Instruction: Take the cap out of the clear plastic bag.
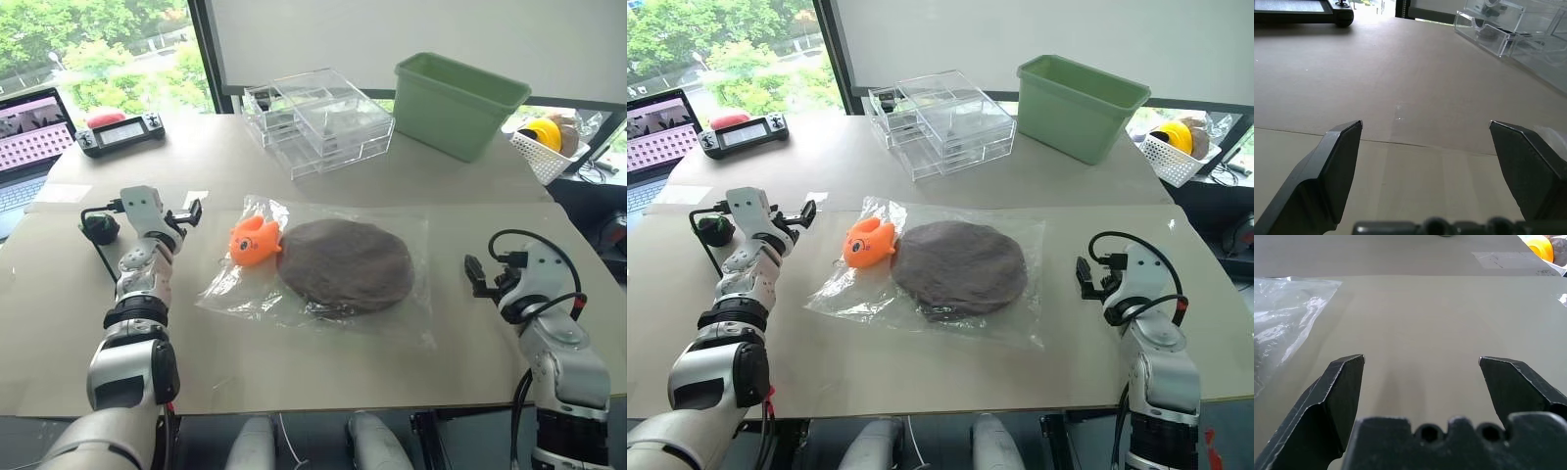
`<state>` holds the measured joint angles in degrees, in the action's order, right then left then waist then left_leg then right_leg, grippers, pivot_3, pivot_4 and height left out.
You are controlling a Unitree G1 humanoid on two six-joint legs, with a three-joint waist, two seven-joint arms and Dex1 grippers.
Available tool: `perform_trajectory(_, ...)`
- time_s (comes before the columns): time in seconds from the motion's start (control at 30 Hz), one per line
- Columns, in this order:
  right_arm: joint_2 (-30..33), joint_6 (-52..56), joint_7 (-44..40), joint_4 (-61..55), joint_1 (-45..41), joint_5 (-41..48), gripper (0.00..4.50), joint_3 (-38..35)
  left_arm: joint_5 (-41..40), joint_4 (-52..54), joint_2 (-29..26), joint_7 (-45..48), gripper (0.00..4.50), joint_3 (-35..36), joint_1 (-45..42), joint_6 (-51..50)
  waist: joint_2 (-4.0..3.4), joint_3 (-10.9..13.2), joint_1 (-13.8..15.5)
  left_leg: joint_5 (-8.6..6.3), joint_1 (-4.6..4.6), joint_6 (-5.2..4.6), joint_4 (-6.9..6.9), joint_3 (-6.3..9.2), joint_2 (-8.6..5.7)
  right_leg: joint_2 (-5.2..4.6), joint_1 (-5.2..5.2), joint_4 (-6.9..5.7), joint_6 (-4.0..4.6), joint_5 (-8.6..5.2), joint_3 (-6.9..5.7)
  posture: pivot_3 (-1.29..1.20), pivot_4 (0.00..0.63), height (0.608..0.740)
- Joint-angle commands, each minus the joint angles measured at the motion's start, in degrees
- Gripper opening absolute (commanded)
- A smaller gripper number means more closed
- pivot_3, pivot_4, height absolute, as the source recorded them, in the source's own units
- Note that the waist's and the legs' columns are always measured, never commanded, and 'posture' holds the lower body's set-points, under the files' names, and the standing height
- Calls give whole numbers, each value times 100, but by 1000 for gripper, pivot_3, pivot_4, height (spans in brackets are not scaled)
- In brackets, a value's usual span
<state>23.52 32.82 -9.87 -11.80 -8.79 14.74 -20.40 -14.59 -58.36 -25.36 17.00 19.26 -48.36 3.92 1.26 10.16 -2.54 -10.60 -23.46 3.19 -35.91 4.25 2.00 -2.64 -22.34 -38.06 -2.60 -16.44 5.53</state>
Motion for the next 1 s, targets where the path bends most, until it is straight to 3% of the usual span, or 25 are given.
perform_trajectory(0.03,122,-197,-17,-43,-149,-45,4500,-68,26,236,-20,232,4458,-70,-96,182,0,0,0,0,0,0,0,0,0,0,0,0,1,0,0,0,150,735)
perform_trajectory(0.1,336,16,-236,-232,-323,55,4500,11,-182,523,-84,1116,4458,-155,-169,16,-1,1,-1,0,-1,0,0,0,-1,0,0,0,1,1,0,0,150,735)
perform_trajectory(0.23,841,990,-1194,-1110,-698,1302,4500,-46,-803,1961,-563,3136,4458,-453,81,-1080,-1,8,-32,2,-12,3,0,-1,0,1,-9,-2,6,4,0,0,150,735)
perform_trajectory(0.5,1775,2499,-2436,-2871,-1217,4523,4500,17,-1446,4079,-1830,5124,4458,-944,962,-2897,-5,11,-149,1,-4,2,12,6,9,6,-1,1,14,-2,2,0,150,735)
perform_trajectory(0.77,2225,2522,-2289,-2922,-1545,4884,4500,517,-1142,4244,-2038,5196,4458,-1128,1267,-2901,19,18,-39,2,-3,1,-7,7,13,7,6,4,-20,-23,-4,0,150,735)
perform_trajectory(1.0,2445,2446,-2294,-2971,-1508,4805,4500,842,-633,4175,-1880,5002,4458,-1478,1507,-2406,29,24,5,2,-42,1,-2,7,15,8,-36,-2,20,-3,-5,0,150,735)
